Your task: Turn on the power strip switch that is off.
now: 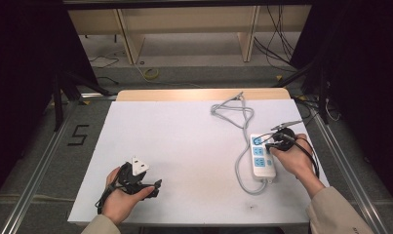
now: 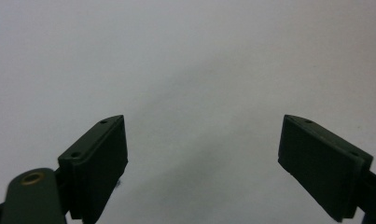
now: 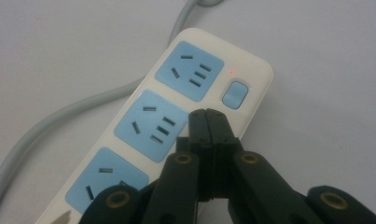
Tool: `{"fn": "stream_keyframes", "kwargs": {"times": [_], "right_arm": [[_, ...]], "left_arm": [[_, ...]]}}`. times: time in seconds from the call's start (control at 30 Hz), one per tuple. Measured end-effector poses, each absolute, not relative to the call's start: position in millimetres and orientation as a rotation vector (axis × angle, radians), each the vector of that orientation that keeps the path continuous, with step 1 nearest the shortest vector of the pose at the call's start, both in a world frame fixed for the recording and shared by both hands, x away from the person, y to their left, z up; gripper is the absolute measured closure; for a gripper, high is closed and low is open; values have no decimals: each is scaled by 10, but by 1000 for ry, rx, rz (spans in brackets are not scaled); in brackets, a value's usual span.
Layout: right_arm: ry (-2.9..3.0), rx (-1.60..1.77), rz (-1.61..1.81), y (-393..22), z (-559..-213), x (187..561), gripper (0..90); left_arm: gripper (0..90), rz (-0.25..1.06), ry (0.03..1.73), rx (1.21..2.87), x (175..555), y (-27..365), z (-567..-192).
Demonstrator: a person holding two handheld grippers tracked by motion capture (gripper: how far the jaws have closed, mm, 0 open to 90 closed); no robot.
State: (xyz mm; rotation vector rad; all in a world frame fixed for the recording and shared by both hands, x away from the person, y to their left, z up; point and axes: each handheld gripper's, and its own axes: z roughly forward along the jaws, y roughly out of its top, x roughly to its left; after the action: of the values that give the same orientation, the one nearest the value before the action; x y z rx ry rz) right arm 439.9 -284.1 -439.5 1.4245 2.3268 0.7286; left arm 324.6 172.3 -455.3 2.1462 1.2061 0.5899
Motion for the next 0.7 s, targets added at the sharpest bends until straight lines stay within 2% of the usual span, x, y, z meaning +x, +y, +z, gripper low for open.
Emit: {"fn": "stream_keyframes", "kwargs": {"times": [0.7], "right_arm": [[2341,1421,679,-2806,-4395,4417,900]], "left_arm": [[152,583,1207,2151,3240,1719,-4553]]}}
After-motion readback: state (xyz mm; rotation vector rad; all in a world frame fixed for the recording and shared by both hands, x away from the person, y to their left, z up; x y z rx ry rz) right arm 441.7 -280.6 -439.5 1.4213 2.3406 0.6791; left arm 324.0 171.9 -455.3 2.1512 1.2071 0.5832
